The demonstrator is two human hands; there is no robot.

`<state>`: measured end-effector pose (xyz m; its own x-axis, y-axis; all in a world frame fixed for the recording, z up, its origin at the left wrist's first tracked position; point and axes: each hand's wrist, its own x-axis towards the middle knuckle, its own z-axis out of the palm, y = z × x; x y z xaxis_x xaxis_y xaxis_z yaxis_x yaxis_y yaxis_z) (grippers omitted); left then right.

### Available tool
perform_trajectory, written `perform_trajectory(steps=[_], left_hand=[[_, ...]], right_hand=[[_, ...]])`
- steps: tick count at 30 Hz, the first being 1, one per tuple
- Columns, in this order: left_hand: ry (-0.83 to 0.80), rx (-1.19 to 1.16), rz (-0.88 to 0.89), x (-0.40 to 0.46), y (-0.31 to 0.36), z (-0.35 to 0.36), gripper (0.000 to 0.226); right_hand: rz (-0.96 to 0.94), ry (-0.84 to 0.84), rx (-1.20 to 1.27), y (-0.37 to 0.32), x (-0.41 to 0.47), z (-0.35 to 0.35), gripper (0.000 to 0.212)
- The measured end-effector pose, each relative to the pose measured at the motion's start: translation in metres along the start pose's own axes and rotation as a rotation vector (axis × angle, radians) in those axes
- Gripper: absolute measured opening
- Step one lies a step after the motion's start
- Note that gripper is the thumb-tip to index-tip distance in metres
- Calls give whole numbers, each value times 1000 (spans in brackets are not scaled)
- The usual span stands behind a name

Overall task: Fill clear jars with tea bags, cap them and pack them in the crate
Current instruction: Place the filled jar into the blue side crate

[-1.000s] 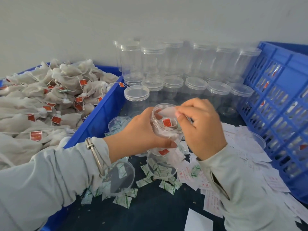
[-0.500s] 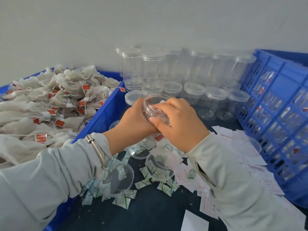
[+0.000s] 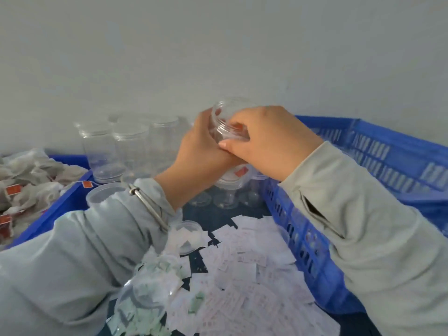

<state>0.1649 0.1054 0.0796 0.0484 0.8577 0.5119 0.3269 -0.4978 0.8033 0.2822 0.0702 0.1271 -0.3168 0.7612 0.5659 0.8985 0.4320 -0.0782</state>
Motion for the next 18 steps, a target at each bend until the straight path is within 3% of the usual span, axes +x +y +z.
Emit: perform_trajectory(steps=[3, 7, 12, 15, 18], left_hand=[[-47, -72, 40, 19, 29, 40, 90], [-41, -108, 76, 44, 65, 90, 77], [-103, -207, 113, 60, 96, 149, 81], [-217, -204, 90, 56, 106, 178, 70], [-355, -156, 128, 52, 100, 195, 43]], right_hand=[[58, 15, -52, 38, 1, -37, 36], [92, -16, -161, 79, 6, -83, 26], [132, 83, -281, 120, -8, -117, 20], [195, 67, -317, 140, -27, -124, 20], [276, 33, -245, 156, -48, -124, 12]])
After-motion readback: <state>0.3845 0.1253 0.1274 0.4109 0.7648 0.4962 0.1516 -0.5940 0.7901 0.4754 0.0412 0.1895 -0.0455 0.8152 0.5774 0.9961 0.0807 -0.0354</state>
